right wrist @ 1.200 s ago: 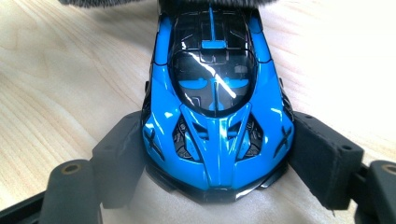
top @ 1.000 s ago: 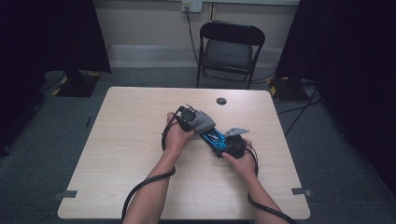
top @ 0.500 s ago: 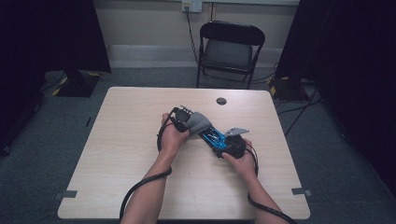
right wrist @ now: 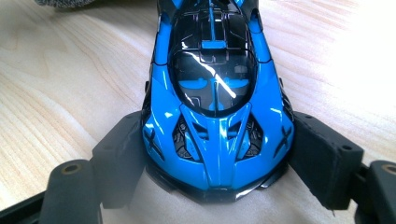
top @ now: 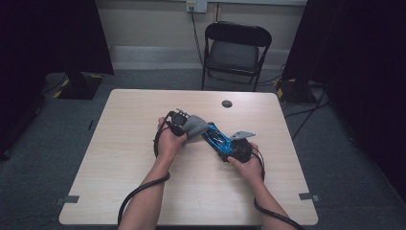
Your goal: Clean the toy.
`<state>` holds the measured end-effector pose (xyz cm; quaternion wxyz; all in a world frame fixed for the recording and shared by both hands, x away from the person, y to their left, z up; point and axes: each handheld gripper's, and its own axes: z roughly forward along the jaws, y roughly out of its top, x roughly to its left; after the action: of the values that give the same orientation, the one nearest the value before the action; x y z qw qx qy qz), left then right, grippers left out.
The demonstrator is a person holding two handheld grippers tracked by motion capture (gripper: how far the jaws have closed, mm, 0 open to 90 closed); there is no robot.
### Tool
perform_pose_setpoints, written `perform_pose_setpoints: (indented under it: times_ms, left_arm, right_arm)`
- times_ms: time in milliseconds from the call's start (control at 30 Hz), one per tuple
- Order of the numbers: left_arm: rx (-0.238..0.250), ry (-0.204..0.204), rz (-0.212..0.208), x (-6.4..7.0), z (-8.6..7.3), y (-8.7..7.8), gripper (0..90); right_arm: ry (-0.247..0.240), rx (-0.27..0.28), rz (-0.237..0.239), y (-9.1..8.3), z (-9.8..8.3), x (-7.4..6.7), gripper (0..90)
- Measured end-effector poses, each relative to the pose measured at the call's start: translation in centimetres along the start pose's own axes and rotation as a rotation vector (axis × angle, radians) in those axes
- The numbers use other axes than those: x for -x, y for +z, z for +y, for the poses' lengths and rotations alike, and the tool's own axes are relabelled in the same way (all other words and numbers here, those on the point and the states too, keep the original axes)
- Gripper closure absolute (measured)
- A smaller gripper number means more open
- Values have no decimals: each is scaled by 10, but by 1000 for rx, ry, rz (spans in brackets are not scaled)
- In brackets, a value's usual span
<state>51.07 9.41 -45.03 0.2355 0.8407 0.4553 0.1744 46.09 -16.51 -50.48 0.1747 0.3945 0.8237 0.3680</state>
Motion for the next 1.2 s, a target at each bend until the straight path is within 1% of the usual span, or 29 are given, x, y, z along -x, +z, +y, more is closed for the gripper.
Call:
perform_pose_setpoints:
  times_ms: [167,267,333,367,467,633,733,900,933,1200]
  left_arm:
    - [3,-2,2,-1,-4,-2,708]
    - [4,-15,4,-3,-5,-3,707]
    - [0,-18,3,-6,-7,-4,707]
    - [-3,-19,10,-7,-7,-5,707]
    - [4,-30,11,-9,-10,-8,707]
    - [-3,-29,28,-15,-18,-13,707]
    - [2,-45,30,-20,-22,-17,707]
    - [10,-53,18,-23,-30,-20,707]
    - [14,-60,14,-22,-32,-20,707]
    - [14,-69,-14,-15,-43,-19,707]
  right_arm:
    - [0,0,0,0,0,0,238]
    - [0,0,0,0,0,0,238]
    - [0,0,0,0,0,0,238]
    - [0,0,0,0,0,0,238]
    - [0,0,1,0,0,0,238]
    - [0,0,0,0,0,0,238]
    - [0,-1,-1,0,0,0,238]
    - [0,-2,0,0,0,0,238]
    - [0,-1,-1,0,0,0,237]
    - [-8,-4,5,0,1,1,234]
